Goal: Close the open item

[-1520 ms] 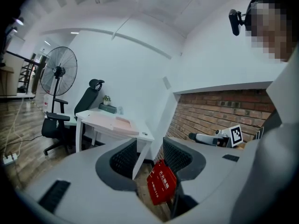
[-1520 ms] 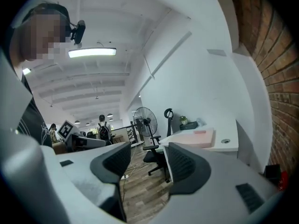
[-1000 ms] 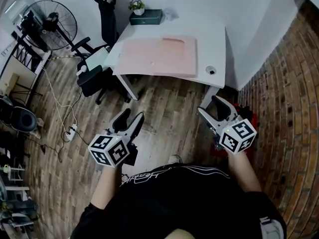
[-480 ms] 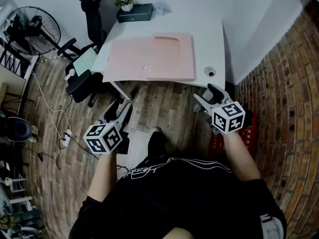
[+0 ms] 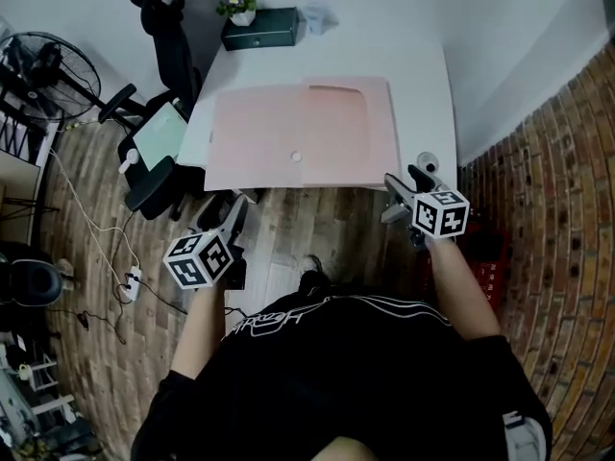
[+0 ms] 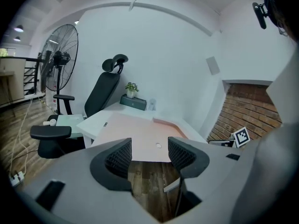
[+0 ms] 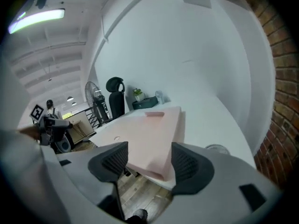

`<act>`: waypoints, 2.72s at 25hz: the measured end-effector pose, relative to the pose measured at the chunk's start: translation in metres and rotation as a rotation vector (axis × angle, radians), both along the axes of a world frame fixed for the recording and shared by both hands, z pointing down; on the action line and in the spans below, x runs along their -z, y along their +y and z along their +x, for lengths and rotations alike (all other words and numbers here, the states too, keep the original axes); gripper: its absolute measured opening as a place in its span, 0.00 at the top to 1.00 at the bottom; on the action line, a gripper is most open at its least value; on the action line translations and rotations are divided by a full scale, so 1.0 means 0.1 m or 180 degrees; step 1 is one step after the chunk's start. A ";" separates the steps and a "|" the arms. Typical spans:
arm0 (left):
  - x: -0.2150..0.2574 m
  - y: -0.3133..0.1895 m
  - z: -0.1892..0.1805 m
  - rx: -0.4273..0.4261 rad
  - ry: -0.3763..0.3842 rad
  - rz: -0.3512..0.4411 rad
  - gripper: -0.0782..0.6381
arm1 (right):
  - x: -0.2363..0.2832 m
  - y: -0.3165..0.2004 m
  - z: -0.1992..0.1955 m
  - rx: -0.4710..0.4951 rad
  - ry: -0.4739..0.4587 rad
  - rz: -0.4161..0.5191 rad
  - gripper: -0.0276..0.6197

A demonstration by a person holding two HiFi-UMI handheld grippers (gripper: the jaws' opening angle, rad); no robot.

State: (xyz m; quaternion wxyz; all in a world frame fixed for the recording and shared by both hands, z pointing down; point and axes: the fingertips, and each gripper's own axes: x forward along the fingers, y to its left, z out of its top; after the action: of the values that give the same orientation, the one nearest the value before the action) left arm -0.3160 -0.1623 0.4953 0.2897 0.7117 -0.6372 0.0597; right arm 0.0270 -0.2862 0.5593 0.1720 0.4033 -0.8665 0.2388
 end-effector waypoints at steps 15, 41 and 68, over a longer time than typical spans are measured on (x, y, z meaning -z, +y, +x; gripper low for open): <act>-0.94 -0.30 -1.14 0.0416 -0.0093 -0.0565 0.55 | -0.47 -0.35 -0.06 -0.0339 0.0230 -0.0284 0.61; -1.22 -0.58 -1.44 0.0303 0.0649 -0.0712 0.73 | -0.45 -0.31 -0.10 -0.0561 0.0294 -0.0240 0.62; 0.34 -0.71 -0.82 0.0517 0.0392 -0.0015 0.82 | -0.52 -0.38 -0.18 -0.0246 0.0434 -0.0443 0.62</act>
State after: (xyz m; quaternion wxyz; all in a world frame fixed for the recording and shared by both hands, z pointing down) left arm -0.3984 -0.2336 0.4611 0.3339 0.6593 -0.6736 -0.0064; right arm 0.0089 -0.3247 0.6117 0.2488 0.4387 -0.8179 0.2769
